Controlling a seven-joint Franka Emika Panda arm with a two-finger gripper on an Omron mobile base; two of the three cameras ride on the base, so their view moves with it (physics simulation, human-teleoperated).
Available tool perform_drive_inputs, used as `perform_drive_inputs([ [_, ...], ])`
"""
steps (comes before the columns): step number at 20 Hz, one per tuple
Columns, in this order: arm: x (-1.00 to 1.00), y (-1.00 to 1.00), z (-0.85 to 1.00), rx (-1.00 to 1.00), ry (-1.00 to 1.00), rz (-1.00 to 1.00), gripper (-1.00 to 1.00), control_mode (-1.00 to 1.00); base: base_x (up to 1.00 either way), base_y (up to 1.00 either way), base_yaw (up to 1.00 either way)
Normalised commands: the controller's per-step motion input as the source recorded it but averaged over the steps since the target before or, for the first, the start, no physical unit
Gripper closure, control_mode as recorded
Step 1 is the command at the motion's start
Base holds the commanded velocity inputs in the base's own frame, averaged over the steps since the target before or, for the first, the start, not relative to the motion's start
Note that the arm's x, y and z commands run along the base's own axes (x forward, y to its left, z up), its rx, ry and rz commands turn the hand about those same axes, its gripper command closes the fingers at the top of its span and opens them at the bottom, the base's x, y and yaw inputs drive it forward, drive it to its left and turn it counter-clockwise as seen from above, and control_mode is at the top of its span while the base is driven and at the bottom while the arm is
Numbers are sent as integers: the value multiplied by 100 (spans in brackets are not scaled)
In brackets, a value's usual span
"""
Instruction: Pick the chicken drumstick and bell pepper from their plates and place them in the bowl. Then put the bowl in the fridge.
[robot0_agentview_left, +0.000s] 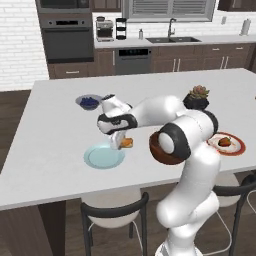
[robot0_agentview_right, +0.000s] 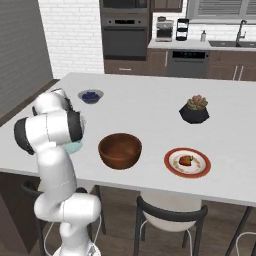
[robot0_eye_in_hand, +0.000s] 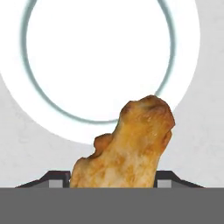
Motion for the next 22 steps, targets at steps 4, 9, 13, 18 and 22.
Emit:
perform_drive_inputs([
  [4, -77, -82, 100, 5, -6, 0, 100, -100, 0, 0, 0],
  [9, -72, -100, 63, 4, -11, 0, 100, -100, 0, 0, 0],
  [13, -41, -100, 39, 1, -14, 0, 100, -100, 0, 0, 0],
  [18, 6, -100, 37, 2, -3, 0, 100, -100, 0, 0, 0],
  [22, 47, -84, 7, 4, 10, 0, 100, -100, 0, 0, 0],
])
